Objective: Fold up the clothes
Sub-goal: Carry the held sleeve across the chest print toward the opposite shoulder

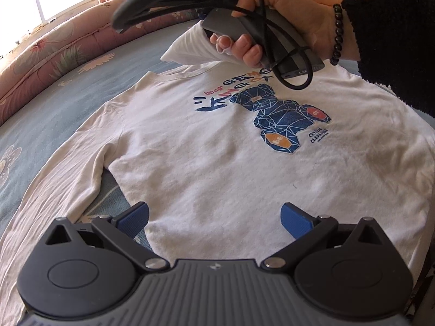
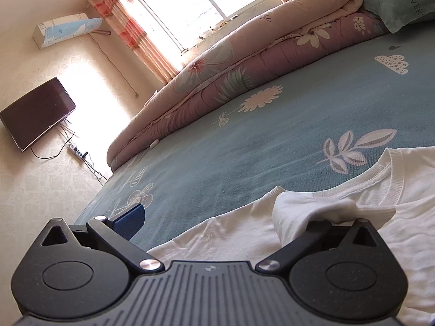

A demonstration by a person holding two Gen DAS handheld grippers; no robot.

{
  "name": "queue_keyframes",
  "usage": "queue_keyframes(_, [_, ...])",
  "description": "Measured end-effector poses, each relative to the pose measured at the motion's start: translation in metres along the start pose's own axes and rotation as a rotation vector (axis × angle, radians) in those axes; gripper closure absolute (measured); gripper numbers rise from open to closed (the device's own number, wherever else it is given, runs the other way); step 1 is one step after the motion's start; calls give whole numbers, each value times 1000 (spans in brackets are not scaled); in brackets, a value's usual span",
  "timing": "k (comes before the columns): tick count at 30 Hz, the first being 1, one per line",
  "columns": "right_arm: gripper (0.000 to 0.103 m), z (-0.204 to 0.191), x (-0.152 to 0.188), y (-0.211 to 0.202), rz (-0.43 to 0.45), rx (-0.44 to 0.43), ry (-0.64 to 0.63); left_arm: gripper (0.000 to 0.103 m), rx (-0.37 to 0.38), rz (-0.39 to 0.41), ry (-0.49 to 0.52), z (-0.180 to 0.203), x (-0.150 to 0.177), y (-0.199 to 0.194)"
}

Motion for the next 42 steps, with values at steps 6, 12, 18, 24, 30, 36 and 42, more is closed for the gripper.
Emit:
queue_keyframes(6, [0,-19,16,14,-60,-36,-35,1,0,3,-5,-1,0,-1])
queue_keyframes(12, [0,-25,31,27,-102,-31,-60,1,-1,6,-13,-2,0,-2])
queue_keyframes(18, [0,-23,46,39,-145,-16,-64,1,-2,6,-18,-3,0,-2])
queue_keyframes(24, [0,-15,64,52,-244,75,-129,1,-7,3,-18,-4,0,-1])
queue_keyframes(30, [0,5,55,26,-250,43,-37,1,-5,12,-15,-3,0,-3])
queue_keyframes(36, [0,36,32,0,-158,51,119,1,5,22,-3,3,-1,-7])
queue_keyframes(42, [0,1,33,23,-177,-34,57,1,23,27,11,7,-1,-5])
Point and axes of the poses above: each gripper's, at about its wrist camera, not at the fingertips, and y roughly the way its jaws point, z to its right, x to its underside, the point moved 6 cm from there along y, roughly the way its jaws point, and after that the axes turned 5 degrees about y, right-handed, at the moved point
